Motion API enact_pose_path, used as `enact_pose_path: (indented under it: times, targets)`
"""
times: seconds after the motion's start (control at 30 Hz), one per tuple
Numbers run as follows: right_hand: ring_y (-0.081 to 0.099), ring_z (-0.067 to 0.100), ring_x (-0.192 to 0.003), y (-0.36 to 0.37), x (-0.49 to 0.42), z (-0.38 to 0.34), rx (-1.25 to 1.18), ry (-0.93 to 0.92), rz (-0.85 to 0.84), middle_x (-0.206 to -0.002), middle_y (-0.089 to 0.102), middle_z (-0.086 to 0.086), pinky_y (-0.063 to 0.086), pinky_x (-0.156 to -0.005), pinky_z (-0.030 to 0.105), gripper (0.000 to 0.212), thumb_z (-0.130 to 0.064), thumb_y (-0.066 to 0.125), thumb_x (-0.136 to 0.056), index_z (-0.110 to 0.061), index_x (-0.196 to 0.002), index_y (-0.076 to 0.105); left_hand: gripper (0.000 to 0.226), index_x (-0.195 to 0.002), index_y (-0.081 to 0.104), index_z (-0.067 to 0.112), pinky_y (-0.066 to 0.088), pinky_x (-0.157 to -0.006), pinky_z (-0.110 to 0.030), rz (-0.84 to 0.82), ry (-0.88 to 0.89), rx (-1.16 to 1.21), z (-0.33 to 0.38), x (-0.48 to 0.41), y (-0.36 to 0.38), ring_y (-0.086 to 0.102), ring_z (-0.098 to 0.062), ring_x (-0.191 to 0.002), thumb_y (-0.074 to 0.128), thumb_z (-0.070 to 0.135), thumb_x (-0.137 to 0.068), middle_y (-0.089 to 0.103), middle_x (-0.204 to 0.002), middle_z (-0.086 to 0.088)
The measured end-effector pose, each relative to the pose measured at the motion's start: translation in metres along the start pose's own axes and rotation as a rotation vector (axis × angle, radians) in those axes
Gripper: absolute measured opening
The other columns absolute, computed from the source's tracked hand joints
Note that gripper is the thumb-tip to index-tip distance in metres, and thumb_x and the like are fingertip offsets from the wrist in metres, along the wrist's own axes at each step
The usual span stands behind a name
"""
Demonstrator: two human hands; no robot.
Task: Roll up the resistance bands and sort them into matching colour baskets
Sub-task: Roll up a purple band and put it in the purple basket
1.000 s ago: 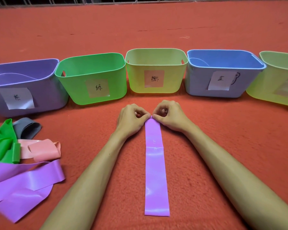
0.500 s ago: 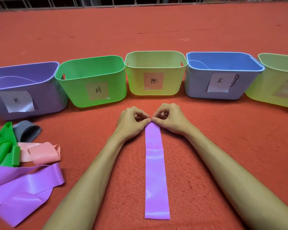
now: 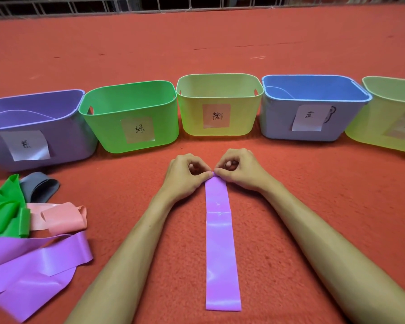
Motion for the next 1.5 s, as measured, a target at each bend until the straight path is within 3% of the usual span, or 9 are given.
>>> enact_pose_path:
  times: [0.13,0.27,0.43,0.57,0.77,0.97,1.23,1.37,1.5]
  targets:
    - [0.062,0.011,-0.069,0.001,0.000,0.001,-0.014,-0.014,0.001,-0.080,0.070,-0.006,0.044,-0.063,0.023,0.011,-0.015,0.082,-0.080,-0.025,-0.078,0.081,0.008,-0.082,0.081,0.030,0.038,-0.065,-0.006,-0.004,0.007,-0.025,0.000,0.001,0.002,0.061,0.005,-0.071,0.084,0.022,-0.081,0.071,-0.083,0.011]
    - [0.063,0.014,-0.071,0.001,0.000,0.002,-0.022,-0.010,-0.007,-0.080,0.070,-0.007,0.046,-0.064,0.024,0.009,-0.015,0.082,-0.081,-0.024,-0.078,0.081,0.006,-0.083,0.083,0.032,0.041,-0.067,-0.016,0.006,0.008,-0.021,-0.003,-0.001,0.001,0.062,-0.001,-0.077,0.082,0.026,-0.084,0.072,-0.085,0.013]
    - [0.065,0.019,-0.073,0.002,0.000,0.004,-0.058,-0.007,-0.027,-0.081,0.070,-0.007,0.050,-0.064,0.032,0.007,-0.017,0.083,-0.080,-0.024,-0.078,0.081,0.010,-0.082,0.084,0.033,0.041,-0.069,-0.012,-0.030,0.001,0.008,-0.006,-0.001,0.002,0.064,0.000,-0.079,0.085,0.023,-0.081,0.071,-0.087,0.015]
    - [0.066,0.022,-0.075,0.003,0.000,0.006,-0.089,0.001,-0.038,-0.083,0.071,-0.005,0.054,-0.068,0.039,0.004,-0.023,0.081,-0.078,-0.026,-0.077,0.079,0.013,-0.080,0.083,0.035,0.049,-0.074,-0.024,-0.051,-0.004,0.053,-0.009,-0.003,0.004,0.067,-0.004,-0.082,0.087,0.023,-0.079,0.072,-0.087,0.015]
    - [0.066,0.016,-0.073,0.003,-0.001,0.007,-0.071,0.004,-0.013,-0.082,0.072,-0.006,0.050,-0.065,0.029,0.003,-0.023,0.078,-0.078,-0.021,-0.078,0.081,0.016,-0.080,0.082,0.034,0.051,-0.072,-0.027,-0.018,0.004,0.103,-0.010,-0.003,0.003,0.064,-0.004,-0.075,0.087,0.019,-0.078,0.071,-0.085,0.016]
    - [0.064,0.008,-0.074,-0.001,-0.003,0.004,-0.063,-0.017,0.062,-0.087,0.070,-0.004,0.047,-0.067,0.023,0.010,-0.013,0.079,-0.086,-0.020,-0.079,0.080,0.007,-0.092,0.083,0.028,0.042,-0.069,-0.010,0.072,0.017,0.019,-0.004,-0.002,0.001,0.063,0.005,-0.076,0.083,0.026,-0.086,0.072,-0.091,0.012]
    - [0.065,0.013,-0.080,0.000,-0.008,0.000,0.014,-0.072,0.138,-0.089,0.067,-0.004,0.050,-0.070,0.024,0.004,-0.015,0.080,-0.087,-0.019,-0.087,0.081,0.008,-0.086,0.081,0.033,0.043,-0.066,-0.022,0.121,-0.012,-0.111,-0.006,-0.009,0.001,0.059,0.001,-0.073,0.076,0.038,-0.089,0.069,-0.088,0.011]
    - [0.062,0.008,-0.081,0.001,-0.008,-0.001,0.074,-0.069,0.132,-0.088,0.068,-0.006,0.045,-0.073,0.015,0.007,-0.018,0.080,-0.086,-0.021,-0.092,0.082,0.007,-0.088,0.080,0.033,0.044,-0.065,-0.028,0.131,-0.028,-0.140,-0.008,-0.009,0.000,0.057,-0.001,-0.073,0.077,0.040,-0.088,0.067,-0.087,0.012]
    - [0.062,0.011,-0.084,0.003,-0.010,0.003,0.092,-0.032,0.132,-0.089,0.069,-0.006,0.045,-0.076,0.021,0.006,-0.020,0.076,-0.088,-0.021,-0.091,0.081,0.006,-0.087,0.081,0.034,0.044,-0.064,-0.028,0.149,-0.046,-0.099,-0.011,-0.010,-0.001,0.058,-0.003,-0.071,0.081,0.039,-0.085,0.068,-0.085,0.012]
Point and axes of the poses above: each hand's wrist, its own x-axis away from the middle knuckle, its own y-axis out of the palm, z = x × y, the point moved 6 cm from there along -x, towards the middle knuckle
